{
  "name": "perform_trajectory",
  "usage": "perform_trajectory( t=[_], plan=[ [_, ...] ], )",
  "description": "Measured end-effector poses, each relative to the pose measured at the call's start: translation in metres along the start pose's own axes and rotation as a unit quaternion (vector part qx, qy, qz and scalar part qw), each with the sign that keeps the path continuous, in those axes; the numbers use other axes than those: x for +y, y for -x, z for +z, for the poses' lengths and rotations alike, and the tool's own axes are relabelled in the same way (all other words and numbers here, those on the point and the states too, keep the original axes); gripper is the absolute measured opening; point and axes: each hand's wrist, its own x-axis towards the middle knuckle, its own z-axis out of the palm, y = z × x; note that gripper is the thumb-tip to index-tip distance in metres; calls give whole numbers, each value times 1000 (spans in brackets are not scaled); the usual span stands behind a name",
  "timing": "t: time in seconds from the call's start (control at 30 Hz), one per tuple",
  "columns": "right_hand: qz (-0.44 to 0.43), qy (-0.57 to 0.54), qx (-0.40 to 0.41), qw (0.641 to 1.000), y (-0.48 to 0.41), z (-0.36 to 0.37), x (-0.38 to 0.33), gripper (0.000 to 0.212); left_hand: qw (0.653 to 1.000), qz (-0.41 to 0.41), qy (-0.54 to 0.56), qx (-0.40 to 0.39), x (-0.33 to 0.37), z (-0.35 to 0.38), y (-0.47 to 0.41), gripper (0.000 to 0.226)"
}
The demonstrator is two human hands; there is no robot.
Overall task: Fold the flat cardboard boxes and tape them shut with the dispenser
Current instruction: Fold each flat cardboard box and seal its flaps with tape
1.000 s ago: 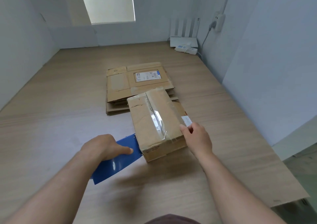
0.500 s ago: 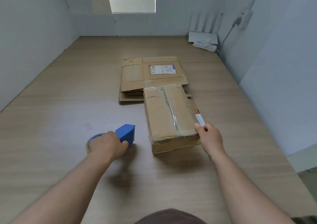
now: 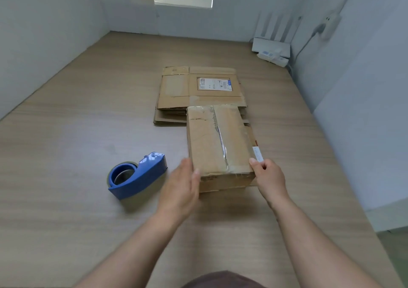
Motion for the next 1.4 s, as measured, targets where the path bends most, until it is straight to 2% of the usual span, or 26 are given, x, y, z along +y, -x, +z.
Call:
perform_trajectory(
  t=[0.07, 0.13, 0.2, 0.27, 0.33, 0.4, 0.47, 0.57, 0.67, 0.7, 0.8, 0.87, 0.97, 1.03, 1.13, 1.23, 1.33, 1.4],
  plan=[
    [3, -3, -4, 1000, 0, 2, 0, 28, 991, -59, 116, -22, 16, 16, 0, 58],
    [3, -7, -2, 1000, 0, 2, -1, 27, 974, -141, 175, -13, 25, 22, -6, 61],
    [-2, 15, -8, 1000, 0, 0, -1, 28, 967, -187, 174, -7, 30, 24, -12, 65],
    [-10, 85, -25, 996, 1, 0, -4, 33, 966, -216, 141, -8, 35, 25, -18, 74],
    [-6, 187, -42, 981, 3, 2, -10, 56, 967, -243, 72, 10, 41, 31, -22, 83],
    [12, 271, -58, 961, 4, 7, -21, 87, 967, -251, 1, 42, 47, 37, -23, 79],
    [22, 325, -74, 943, 2, 11, -29, 98, 965, -252, -29, 60, 51, 42, -23, 71],
    [11, 307, -88, 947, -5, 6, -24, 84, 965, -247, -28, 87, 48, 46, -22, 56],
    [-35, 194, -109, 974, -12, -8, -8, 51, 967, -228, -1, 113, 37, 39, -23, 38],
    [-48, 167, -115, 978, -14, -13, -5, 44, 967, -225, 14, 119, 33, 36, -23, 38],
    [-67, 138, -146, 977, -23, -22, -1, 44, 975, -197, 26, 96, 22, 29, -25, 47],
    [-81, 183, -184, 962, -24, -25, -7, 47, 985, -165, -31, 45, 20, 28, -24, 60],
    [-131, 349, -196, 907, -22, -27, -20, 69, 973, -148, -176, -3, 23, 26, -24, 85],
    [-163, 412, -174, 880, -20, -28, -26, 67, 962, -132, -239, -2, 25, 23, -24, 81],
    [-197, 420, -176, 868, -22, -31, -20, 57, 957, -91, -277, -4, 22, 19, -25, 69],
    [-236, 394, -182, 869, -25, -37, -10, 48, 975, -77, -208, -23, 12, 12, -27, 59],
    [-246, 340, -210, 883, -28, -41, 2, 35, 994, -57, -71, -62, 1, 0, -24, 52],
    [-241, 295, -218, 899, -29, -43, 10, 27, 994, -42, 24, -95, -3, -5, -20, 51]
  ],
)
